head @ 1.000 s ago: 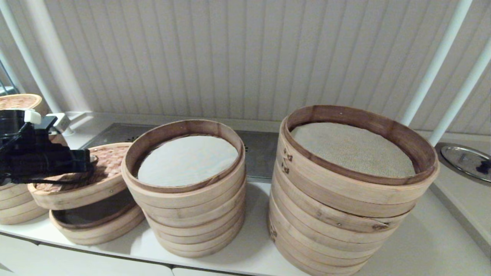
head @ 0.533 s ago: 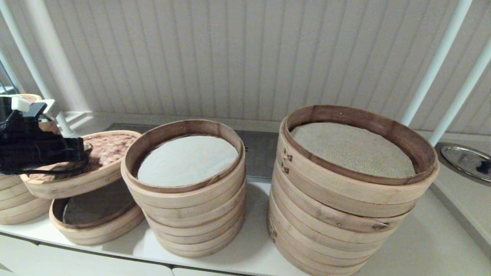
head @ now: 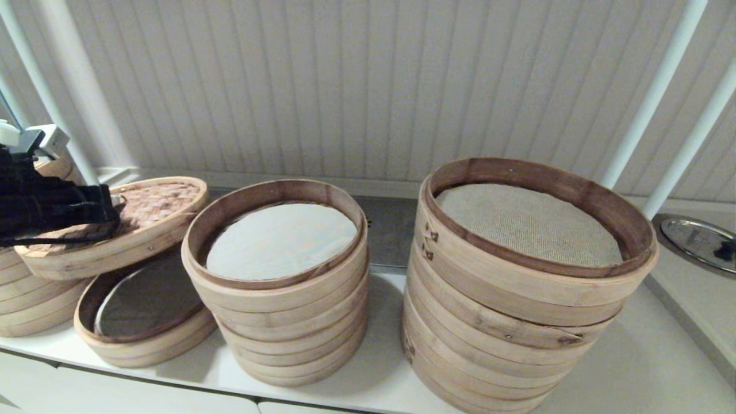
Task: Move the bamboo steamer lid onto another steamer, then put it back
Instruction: Put the steamer
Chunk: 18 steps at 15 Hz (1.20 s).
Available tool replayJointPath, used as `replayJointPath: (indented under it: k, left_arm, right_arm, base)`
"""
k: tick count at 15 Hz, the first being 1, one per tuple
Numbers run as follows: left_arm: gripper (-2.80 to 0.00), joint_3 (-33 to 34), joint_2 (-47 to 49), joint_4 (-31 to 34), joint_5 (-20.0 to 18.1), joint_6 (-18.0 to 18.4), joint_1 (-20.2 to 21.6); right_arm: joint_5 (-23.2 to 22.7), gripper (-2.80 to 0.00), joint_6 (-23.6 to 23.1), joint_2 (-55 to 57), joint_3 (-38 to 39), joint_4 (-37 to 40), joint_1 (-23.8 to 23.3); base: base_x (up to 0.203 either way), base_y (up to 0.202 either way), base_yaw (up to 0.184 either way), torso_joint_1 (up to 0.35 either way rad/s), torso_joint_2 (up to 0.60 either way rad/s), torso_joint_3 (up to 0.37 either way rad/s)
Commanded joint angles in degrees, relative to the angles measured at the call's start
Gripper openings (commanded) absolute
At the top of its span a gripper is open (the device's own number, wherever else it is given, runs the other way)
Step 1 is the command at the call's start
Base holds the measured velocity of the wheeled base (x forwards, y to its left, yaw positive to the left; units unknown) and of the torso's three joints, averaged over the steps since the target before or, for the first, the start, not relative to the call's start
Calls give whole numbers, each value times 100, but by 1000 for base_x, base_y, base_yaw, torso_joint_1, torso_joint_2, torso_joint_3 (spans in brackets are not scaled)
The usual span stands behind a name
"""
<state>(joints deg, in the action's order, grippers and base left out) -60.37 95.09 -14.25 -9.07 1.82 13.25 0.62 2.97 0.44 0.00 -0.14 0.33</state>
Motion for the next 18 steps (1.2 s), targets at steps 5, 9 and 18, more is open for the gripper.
replayJointPath:
  k: [5,9,18]
  left_arm:
    - [-280,-168,-122,10,-6,-146,2]
    - [-280,-332,-131,46,2,-292,2]
    - [-280,-1135,-246,818,2,-322,2]
  right_arm:
    - [-1,-280,1,6,9,-4,2]
    - [-1,-280,1,0,9,-4,2]
    - [-1,-280,1,1,9,-4,2]
  base:
    - [0,0,0,0,0,0]
    - [0,0,0,0,0,0]
    - [0,0,0,0,0,0]
